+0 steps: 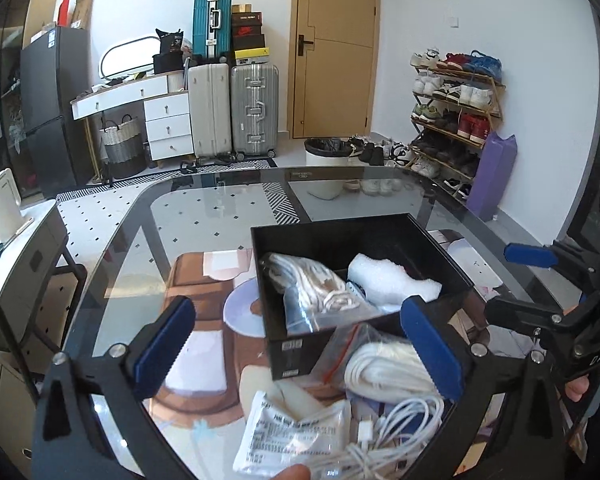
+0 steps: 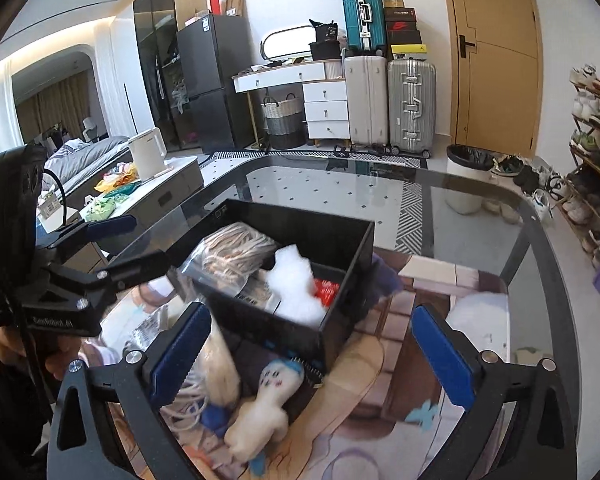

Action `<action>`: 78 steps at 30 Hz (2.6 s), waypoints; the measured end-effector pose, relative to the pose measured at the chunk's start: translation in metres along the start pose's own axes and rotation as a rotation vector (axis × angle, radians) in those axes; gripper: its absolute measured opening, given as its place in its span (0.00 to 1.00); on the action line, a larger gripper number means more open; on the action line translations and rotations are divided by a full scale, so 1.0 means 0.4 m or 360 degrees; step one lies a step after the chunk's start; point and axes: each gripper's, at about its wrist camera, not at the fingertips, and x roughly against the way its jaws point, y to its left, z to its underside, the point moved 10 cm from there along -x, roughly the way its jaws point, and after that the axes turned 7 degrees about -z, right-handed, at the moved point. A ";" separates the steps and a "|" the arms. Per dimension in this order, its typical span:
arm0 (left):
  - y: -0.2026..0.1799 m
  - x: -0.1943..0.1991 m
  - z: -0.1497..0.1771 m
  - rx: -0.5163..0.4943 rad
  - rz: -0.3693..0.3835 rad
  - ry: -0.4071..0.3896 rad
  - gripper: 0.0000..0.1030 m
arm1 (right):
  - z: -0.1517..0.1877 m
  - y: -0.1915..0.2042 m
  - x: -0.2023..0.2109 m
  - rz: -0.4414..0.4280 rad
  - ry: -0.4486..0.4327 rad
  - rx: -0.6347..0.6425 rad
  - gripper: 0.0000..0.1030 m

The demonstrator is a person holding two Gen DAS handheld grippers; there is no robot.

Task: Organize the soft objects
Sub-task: 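Withdraw both grippers from the black box back over the table, then move right gripper onto white plush doll while left gripper approaches loose white cable coil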

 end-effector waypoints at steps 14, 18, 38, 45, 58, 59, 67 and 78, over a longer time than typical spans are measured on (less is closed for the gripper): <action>0.018 0.034 0.098 0.0036 0.0023 0.0044 1.00 | 0.083 0.031 0.025 0.0002 0.0074 -0.0026 0.99; 0.008 0.042 0.122 -0.0016 0.0024 0.0061 1.00 | 0.086 0.037 0.022 0.0005 0.0091 -0.0022 0.99; -0.027 0.033 0.210 -0.0091 0.0038 0.0235 1.00 | 0.171 0.043 -0.045 0.0063 0.0359 0.0093 0.99; -0.026 0.022 0.231 -0.0064 0.0096 0.0324 1.00 | 0.188 0.045 -0.055 0.0071 0.0393 0.0130 0.99; -0.067 0.034 0.254 -0.0171 0.0162 0.0366 1.00 | 0.206 0.049 -0.070 0.0061 0.0448 0.0142 0.99; -0.069 0.032 0.257 -0.0169 0.0164 0.0374 1.00 | 0.208 0.052 -0.071 0.0059 0.0451 0.0145 0.99; -0.080 0.011 0.268 -0.0145 0.0148 0.0422 1.00 | 0.215 0.059 -0.078 0.0052 0.0463 0.0150 0.99; -0.104 0.016 0.272 -0.0146 0.0211 0.0412 0.89 | 0.221 0.050 -0.078 0.0055 0.0467 0.0137 0.99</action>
